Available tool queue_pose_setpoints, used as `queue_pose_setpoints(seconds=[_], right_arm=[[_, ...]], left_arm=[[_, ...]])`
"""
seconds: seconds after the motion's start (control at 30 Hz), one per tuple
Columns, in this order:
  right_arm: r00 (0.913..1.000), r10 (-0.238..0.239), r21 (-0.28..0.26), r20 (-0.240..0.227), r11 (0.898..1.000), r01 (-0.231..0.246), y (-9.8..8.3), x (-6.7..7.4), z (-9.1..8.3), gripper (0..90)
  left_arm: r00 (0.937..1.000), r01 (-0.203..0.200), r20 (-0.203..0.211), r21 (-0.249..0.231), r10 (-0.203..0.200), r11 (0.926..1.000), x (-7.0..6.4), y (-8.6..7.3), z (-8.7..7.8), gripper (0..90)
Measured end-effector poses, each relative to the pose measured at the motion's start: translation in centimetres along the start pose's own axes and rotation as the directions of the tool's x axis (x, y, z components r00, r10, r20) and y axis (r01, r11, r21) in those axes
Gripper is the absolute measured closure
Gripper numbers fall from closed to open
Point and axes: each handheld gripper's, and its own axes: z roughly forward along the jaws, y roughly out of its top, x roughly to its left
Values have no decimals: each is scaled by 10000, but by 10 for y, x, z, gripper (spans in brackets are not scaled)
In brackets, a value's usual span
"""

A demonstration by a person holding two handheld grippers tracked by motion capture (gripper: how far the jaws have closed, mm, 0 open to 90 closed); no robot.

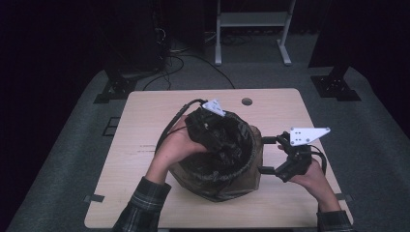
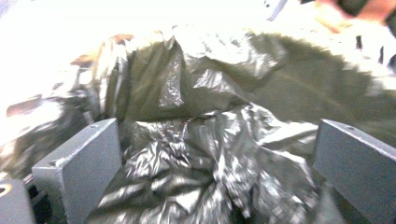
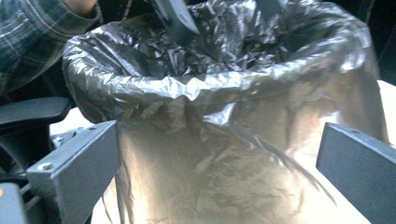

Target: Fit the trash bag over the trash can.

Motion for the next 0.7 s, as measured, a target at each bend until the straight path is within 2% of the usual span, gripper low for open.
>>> queue_pose_setpoints(seconds=[0.13,0.2,0.3,0.43,0.6,0.7], right_arm=[[9994,142,74,320,9999,-144,-1,-1,-8,0],[9987,187,130,469,9997,-193,-2,-1,-13,0],[9973,216,146,703,9996,-227,-3,0,-18,0],[9951,297,247,948,9992,-322,-5,0,-24,0],[9909,334,485,1307,9980,-400,-10,0,-32,0],[9873,342,556,1550,9975,-433,-12,0,-37,0]], left_arm=[[10000,51,-60,-684,-55,9976,0,-11,-25,0],[9999,143,18,-1093,-141,9939,0,-18,-38,0],[9999,103,-117,-1552,-122,9878,0,-28,-56,0],[9990,55,-424,-1878,-136,9822,-1,-44,-77,0],[9972,99,-694,-2425,-276,9701,-6,-66,-99,0],[9960,20,-862,-2512,-244,9679,-10,-81,-108,0]])
